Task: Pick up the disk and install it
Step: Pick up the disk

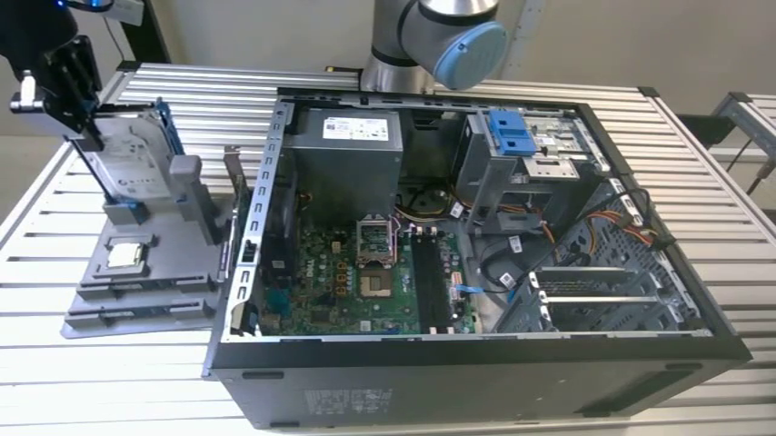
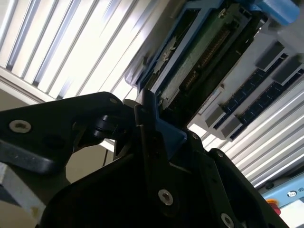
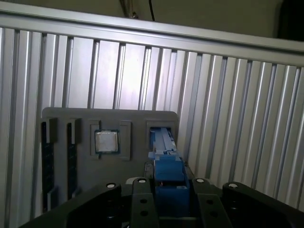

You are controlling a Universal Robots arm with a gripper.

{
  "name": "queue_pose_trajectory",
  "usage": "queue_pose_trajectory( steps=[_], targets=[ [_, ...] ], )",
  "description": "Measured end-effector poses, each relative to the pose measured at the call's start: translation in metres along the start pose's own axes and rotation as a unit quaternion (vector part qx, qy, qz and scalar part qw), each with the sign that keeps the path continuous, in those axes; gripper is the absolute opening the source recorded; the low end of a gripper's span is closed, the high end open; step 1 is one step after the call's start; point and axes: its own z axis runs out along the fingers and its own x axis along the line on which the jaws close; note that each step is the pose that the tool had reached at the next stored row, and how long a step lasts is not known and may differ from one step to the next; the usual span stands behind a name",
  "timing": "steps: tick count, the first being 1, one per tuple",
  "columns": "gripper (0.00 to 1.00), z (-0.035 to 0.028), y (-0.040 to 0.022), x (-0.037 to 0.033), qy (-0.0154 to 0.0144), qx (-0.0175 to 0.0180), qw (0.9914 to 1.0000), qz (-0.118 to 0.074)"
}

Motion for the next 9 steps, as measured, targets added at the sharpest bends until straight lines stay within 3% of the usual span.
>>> queue_pose_trajectory(
  steps=[4,9],
  targets=[
    [0.0,-0.0098,0.0001,0.0,0.0,-0.0001,1.0,0.001],
    [0.0,-0.0309,0.0003,-0.0002,-0.0001,0.0,1.0,0.002]
  ],
)
